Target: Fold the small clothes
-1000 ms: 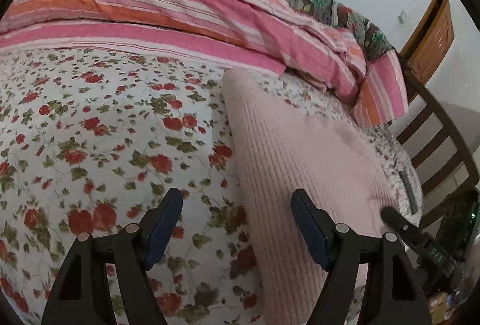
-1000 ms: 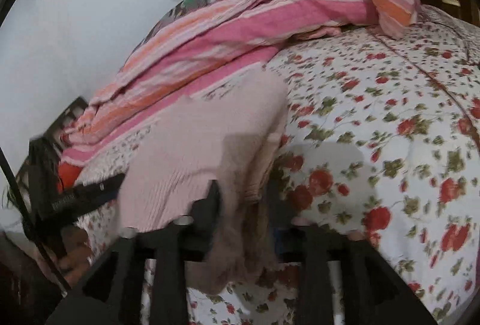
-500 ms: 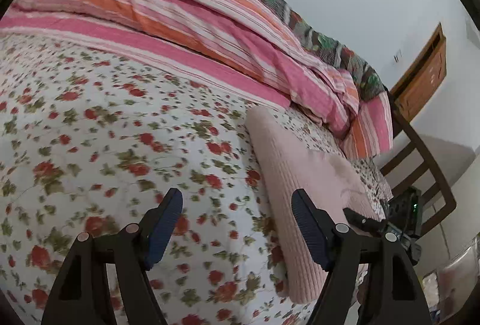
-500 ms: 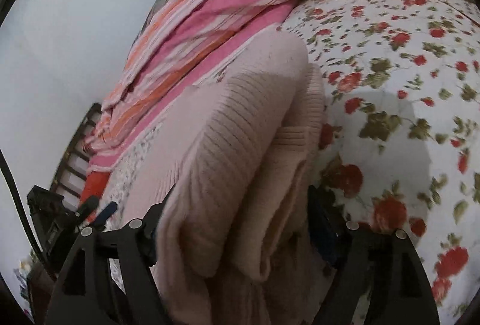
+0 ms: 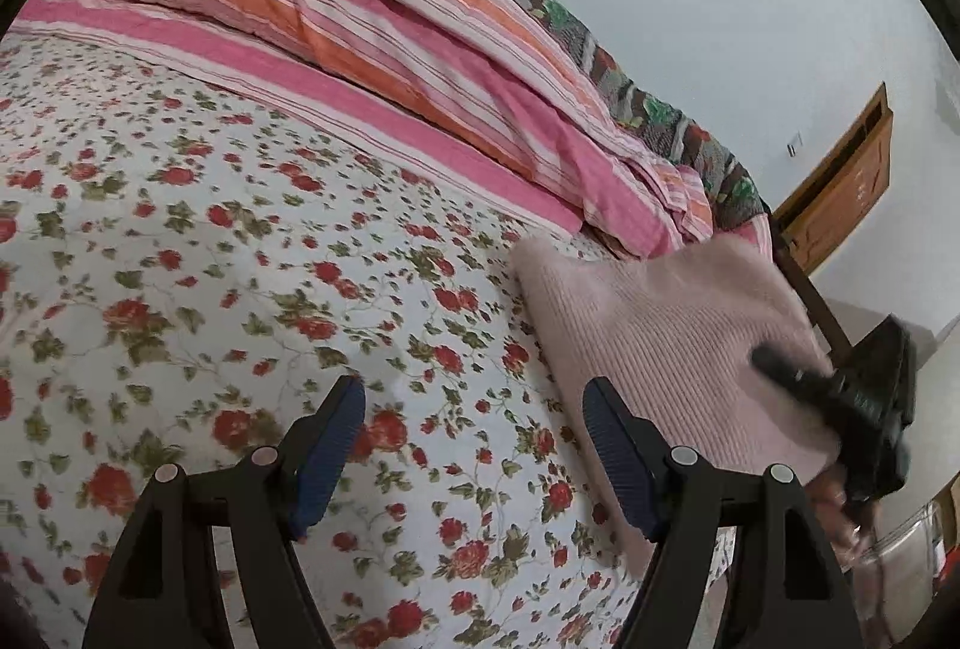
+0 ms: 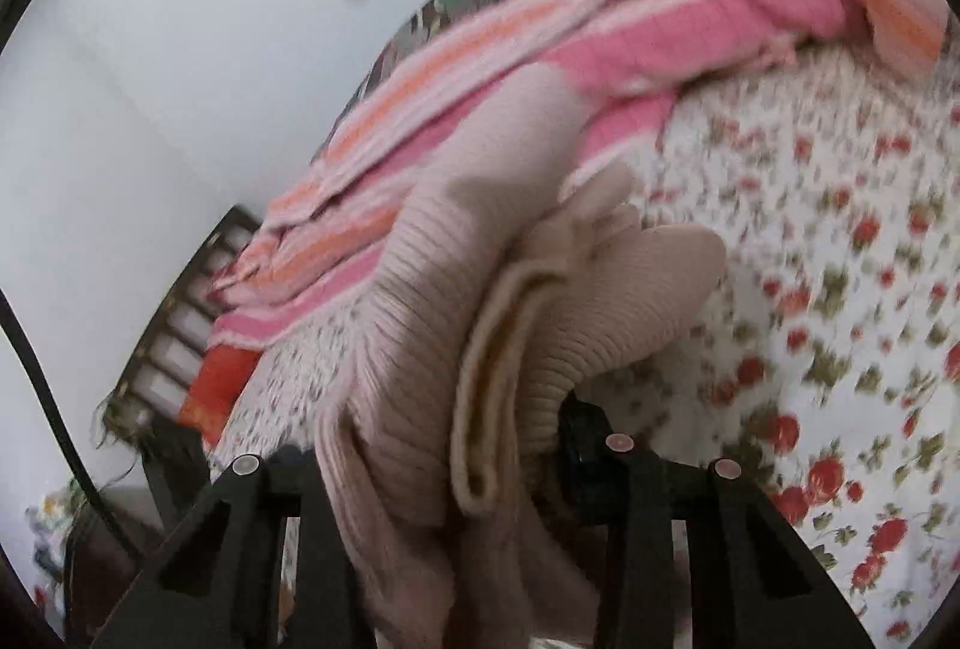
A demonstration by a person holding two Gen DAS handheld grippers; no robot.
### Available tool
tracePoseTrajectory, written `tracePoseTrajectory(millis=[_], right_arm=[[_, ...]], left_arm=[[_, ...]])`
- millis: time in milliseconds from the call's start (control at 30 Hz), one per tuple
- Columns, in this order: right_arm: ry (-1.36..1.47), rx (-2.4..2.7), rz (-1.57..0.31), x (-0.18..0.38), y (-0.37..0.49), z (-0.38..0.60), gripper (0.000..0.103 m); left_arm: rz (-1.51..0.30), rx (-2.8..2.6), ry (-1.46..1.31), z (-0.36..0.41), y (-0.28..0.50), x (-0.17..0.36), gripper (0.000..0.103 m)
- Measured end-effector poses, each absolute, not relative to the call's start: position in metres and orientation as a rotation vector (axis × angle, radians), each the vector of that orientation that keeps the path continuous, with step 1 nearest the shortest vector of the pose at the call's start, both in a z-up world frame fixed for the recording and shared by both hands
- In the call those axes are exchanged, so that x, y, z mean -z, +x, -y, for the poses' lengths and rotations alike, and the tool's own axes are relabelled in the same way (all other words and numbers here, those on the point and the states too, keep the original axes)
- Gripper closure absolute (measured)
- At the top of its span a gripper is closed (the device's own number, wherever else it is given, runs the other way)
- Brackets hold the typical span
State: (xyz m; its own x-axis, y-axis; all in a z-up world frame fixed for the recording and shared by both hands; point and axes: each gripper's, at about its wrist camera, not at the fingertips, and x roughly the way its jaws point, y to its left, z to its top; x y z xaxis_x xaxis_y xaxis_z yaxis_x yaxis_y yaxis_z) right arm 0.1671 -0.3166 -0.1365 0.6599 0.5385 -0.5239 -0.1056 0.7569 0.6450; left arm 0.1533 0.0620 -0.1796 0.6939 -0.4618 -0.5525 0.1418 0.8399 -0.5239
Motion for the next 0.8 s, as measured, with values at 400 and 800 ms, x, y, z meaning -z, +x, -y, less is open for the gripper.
tracePoseTrajectory(millis=[400, 800], right_arm=[[0.691, -0.434, -0.714, 0.09, 0.211, 0.249, 0.066], [0.798, -0.37, -0.905, 0.231, 0.199, 0.321, 0.054]], left_arm=[[-0.682, 0.279, -0.412, -0.094, 0.134, 0.155, 0.03], [-0.787, 0.341, -0.244, -0.035, 0.13, 0.201, 0.031]])
